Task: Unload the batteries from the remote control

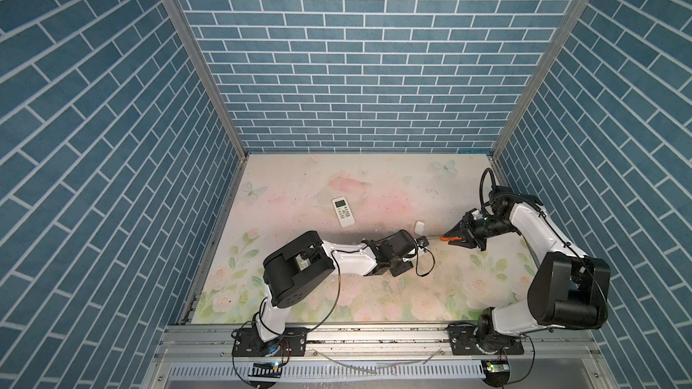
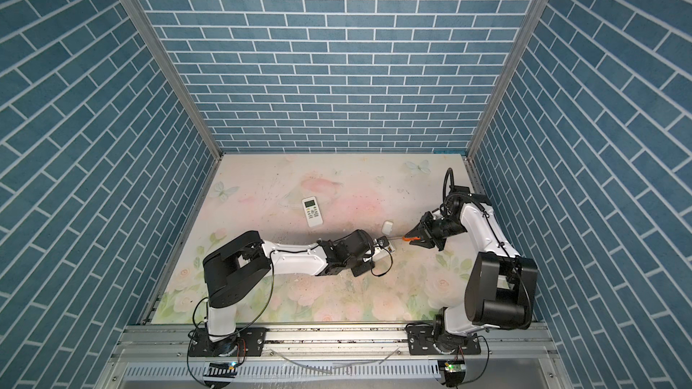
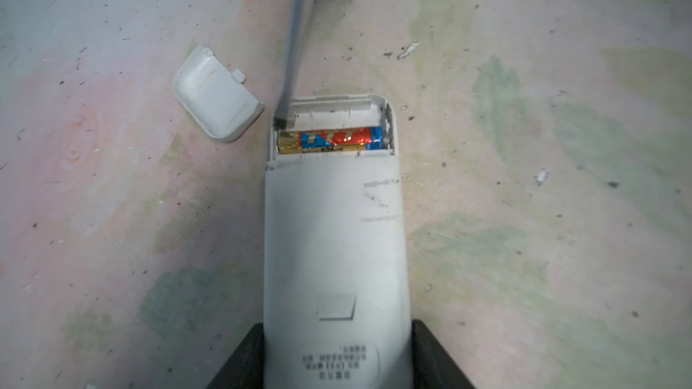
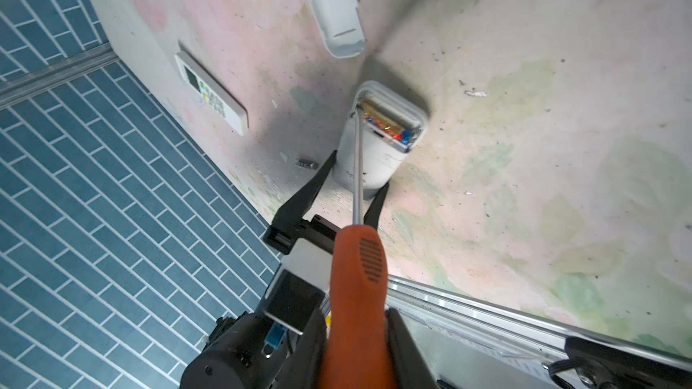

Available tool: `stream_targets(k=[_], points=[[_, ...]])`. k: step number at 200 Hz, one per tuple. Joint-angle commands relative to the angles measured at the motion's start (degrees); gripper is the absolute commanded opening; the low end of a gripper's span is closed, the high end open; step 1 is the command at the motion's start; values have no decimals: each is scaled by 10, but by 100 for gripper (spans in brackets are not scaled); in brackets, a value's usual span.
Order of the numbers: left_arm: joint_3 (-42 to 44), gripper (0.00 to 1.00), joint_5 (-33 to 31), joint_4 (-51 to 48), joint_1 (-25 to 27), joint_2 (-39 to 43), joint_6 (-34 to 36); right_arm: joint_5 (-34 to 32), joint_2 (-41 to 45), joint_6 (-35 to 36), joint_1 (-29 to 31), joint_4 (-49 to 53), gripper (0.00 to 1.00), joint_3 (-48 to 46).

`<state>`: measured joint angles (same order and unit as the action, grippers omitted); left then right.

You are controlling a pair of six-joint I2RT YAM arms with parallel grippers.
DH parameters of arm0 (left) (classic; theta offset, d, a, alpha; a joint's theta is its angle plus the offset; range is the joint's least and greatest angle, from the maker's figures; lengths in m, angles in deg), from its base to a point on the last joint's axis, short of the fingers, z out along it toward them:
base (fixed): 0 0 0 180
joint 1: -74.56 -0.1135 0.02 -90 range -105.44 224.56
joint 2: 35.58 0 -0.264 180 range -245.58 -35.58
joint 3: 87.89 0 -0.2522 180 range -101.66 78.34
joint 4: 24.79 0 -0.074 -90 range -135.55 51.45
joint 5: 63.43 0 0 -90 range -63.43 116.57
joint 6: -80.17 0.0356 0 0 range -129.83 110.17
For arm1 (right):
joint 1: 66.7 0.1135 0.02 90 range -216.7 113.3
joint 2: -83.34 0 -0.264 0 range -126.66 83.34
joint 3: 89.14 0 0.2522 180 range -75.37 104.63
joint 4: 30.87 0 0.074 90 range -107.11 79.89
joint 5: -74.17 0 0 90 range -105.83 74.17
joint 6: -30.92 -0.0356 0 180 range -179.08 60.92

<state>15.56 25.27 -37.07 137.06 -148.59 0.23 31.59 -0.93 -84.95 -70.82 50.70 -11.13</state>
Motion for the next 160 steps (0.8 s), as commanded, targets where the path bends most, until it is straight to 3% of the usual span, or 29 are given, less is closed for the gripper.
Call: stream_targets(k=[1,31,79,130,133,137,160], points=[[57,38,75,-229,26,-78,24,14,25,90,-1,94,0,56],[40,46,67,-268,25,-69,-7,-11,38,105,-7,108,0,64],[4,70,34,-324,25,-105,-67,-84,41,119,-33,102,0,98],[23,87,6,-315,23,-58,-148,-153,61,138,-33,104,0,83],[22,96,3,-318,23,-58,-152,-155,64,139,-35,103,0,79],[20,99,-1,-322,23,-58,-158,-159,67,140,-34,101,0,74],[12,100,-21,-348,23,-37,-201,-164,88,136,-33,78,0,43]])
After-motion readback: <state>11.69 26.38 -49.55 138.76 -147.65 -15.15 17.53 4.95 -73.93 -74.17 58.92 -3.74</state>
